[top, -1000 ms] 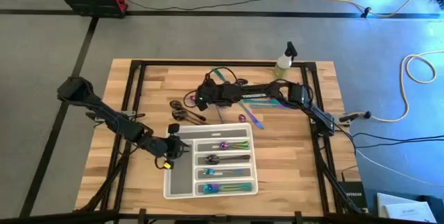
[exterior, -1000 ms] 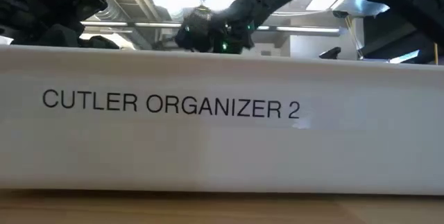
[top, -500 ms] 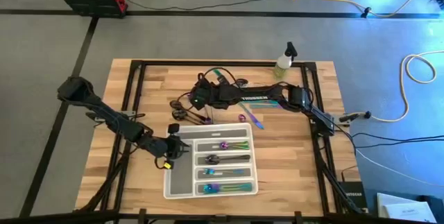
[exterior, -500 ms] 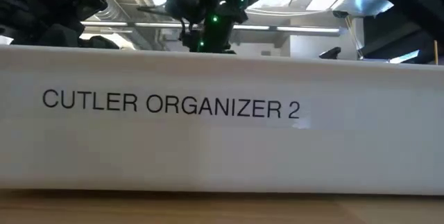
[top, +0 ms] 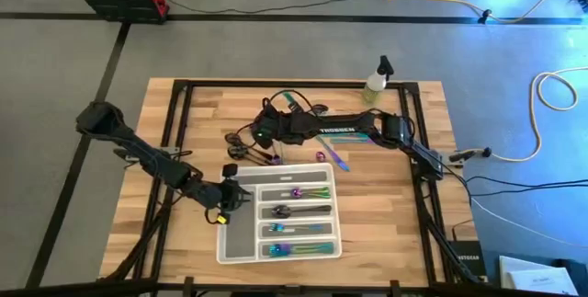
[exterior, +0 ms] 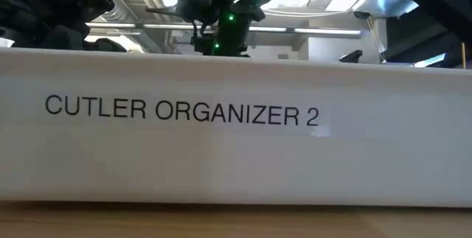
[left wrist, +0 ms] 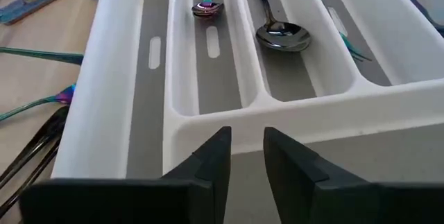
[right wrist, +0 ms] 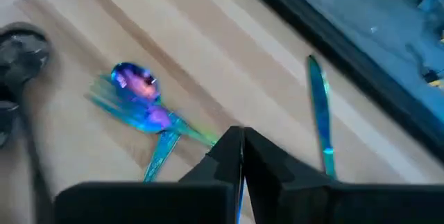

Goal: Sort silverware
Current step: Put the blue fork into the white silverware tray

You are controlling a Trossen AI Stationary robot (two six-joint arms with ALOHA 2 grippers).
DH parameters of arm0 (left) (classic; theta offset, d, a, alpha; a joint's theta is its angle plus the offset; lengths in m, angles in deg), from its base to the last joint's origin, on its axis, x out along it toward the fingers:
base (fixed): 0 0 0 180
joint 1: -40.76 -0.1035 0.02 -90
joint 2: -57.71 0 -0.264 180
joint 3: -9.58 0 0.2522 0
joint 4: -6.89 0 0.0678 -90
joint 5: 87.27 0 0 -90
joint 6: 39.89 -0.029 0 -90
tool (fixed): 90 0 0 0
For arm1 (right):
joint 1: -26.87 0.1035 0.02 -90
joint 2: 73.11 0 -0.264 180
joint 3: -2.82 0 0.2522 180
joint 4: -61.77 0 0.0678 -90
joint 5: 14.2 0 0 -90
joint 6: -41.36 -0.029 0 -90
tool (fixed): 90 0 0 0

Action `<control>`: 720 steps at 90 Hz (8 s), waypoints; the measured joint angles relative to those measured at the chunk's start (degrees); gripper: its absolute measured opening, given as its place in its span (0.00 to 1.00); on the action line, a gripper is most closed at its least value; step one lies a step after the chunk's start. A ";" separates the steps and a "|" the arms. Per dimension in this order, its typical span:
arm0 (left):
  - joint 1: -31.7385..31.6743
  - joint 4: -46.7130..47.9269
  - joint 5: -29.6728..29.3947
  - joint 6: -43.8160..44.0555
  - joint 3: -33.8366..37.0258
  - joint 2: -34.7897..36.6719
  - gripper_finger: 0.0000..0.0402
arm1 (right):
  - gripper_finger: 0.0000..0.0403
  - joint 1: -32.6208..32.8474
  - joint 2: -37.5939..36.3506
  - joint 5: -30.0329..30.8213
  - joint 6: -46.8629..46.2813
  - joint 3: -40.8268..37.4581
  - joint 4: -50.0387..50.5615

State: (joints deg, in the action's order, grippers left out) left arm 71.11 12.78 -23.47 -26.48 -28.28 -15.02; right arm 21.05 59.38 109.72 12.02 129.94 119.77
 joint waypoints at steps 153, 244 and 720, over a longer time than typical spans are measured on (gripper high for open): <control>0.00 -0.02 0.00 0.07 0.02 0.00 0.18 | 0.24 1.31 0.15 -4.32 -4.42 -0.07 5.39; 0.07 -0.85 -0.02 -0.49 0.04 0.00 0.18 | 0.31 7.20 0.68 -11.07 -27.98 -0.11 14.92; 0.01 4.31 0.00 -12.31 0.02 -0.02 0.18 | 0.00 34.75 9.88 -26.12 2.35 13.60 14.90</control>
State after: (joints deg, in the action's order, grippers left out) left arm 71.12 17.09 -23.47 -38.79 -28.26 -15.04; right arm 55.79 69.26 83.60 14.38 143.54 134.67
